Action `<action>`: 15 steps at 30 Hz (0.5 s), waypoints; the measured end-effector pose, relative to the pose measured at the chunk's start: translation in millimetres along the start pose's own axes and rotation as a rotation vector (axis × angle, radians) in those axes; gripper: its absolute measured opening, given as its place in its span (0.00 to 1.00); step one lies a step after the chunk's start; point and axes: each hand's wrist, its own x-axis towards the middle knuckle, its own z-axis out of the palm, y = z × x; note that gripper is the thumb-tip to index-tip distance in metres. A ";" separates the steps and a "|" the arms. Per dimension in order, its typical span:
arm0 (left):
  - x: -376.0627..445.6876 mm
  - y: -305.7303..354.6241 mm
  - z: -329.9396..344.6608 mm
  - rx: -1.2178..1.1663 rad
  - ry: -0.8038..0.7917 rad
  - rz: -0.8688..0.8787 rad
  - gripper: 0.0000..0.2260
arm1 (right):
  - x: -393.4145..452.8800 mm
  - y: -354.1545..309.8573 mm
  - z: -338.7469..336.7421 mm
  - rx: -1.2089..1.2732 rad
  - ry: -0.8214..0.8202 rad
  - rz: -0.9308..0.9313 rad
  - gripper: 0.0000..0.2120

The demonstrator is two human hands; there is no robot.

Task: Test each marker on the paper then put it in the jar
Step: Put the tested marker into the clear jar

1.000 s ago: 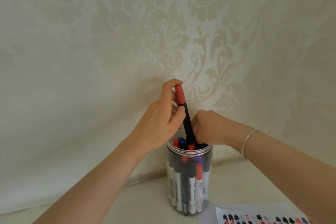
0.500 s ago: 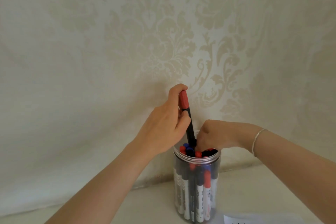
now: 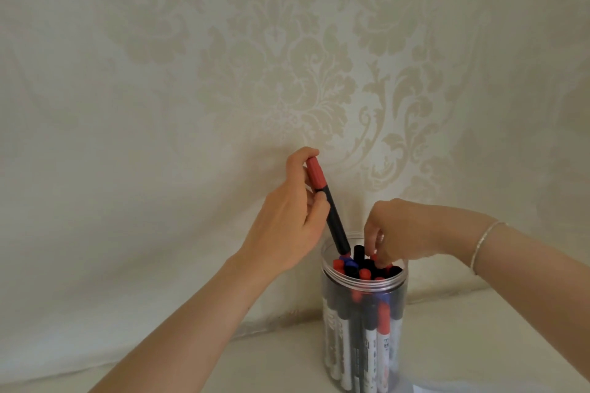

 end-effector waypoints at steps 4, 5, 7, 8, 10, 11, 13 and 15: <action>3.2 2.0 2.6 -0.073 0.039 -0.038 0.22 | 4.7 3.7 1.2 0.058 0.023 -0.012 0.09; 3.8 3.0 3.5 -0.083 0.043 -0.044 0.22 | 4.7 4.7 1.5 0.071 0.023 -0.014 0.10; 5.3 5.3 6.0 -0.112 0.054 -0.052 0.22 | 5.8 5.4 4.2 0.080 0.039 -0.004 0.13; 5.8 6.3 6.9 -0.130 0.060 -0.053 0.22 | 6.1 4.7 6.9 0.082 0.048 0.004 0.15; 5.8 8.1 7.9 -0.161 0.074 -0.051 0.22 | 6.6 3.6 12.7 0.119 0.057 0.024 0.19; 5.4 8.7 8.3 -0.176 0.086 -0.053 0.21 | 6.3 4.2 14.5 0.148 0.056 0.034 0.19; 1.9 9.6 6.9 -0.193 0.119 -0.059 0.21 | 5.7 3.8 18.4 0.218 0.032 0.056 0.17; -0.3 10.6 6.7 -0.184 0.126 -0.056 0.21 | 6.1 4.4 19.8 0.293 -0.038 0.064 0.17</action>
